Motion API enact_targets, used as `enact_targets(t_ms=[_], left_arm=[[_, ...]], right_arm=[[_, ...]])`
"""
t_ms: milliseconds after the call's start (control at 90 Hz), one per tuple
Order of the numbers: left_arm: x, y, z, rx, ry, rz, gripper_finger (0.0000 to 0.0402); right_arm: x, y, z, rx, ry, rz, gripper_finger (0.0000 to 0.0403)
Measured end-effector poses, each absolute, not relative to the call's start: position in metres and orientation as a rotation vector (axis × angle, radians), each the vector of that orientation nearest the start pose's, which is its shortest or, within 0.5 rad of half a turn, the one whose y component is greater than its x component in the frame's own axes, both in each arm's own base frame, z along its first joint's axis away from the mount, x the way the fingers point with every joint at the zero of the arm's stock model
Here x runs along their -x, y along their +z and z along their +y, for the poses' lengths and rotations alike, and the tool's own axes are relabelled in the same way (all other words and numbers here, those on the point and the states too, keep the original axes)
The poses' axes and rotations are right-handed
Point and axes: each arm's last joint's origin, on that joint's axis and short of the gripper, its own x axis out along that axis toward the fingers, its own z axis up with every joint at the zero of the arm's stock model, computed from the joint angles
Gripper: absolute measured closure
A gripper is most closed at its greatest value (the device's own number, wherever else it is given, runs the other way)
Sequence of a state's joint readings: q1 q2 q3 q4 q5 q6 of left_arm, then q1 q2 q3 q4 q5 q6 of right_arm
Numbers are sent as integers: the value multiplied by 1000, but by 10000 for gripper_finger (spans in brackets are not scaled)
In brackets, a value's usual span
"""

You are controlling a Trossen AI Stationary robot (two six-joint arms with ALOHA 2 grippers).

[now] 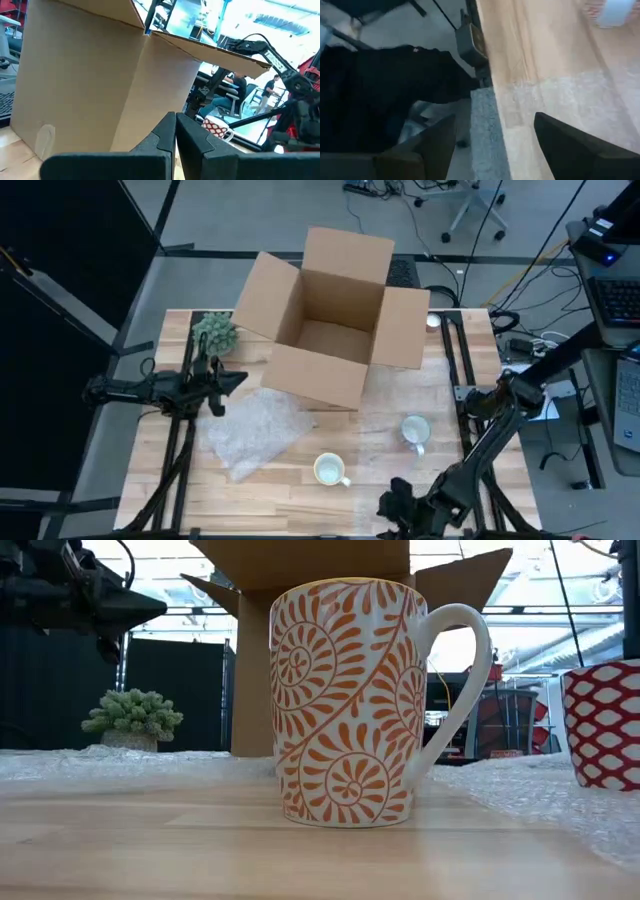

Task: Wrap mug
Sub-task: Wrap the red mug with bubble wrap

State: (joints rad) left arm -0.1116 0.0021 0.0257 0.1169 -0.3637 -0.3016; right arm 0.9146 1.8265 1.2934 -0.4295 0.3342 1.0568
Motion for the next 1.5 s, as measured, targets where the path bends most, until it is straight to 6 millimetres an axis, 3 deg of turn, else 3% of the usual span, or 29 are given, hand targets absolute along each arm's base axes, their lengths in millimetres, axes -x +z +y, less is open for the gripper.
enact_targets(t_ms=[267,444,1500], left_arm=[[-94,183,0,339,229,-172,402],[-94,183,0,338,229,-171,402],[-94,183,0,337,230,-171,402]], right_arm=[[-246,164,303,-240,17,1031,154],[-248,146,305,-213,-12,1059,154],[-248,143,300,-190,-49,1094,154]])
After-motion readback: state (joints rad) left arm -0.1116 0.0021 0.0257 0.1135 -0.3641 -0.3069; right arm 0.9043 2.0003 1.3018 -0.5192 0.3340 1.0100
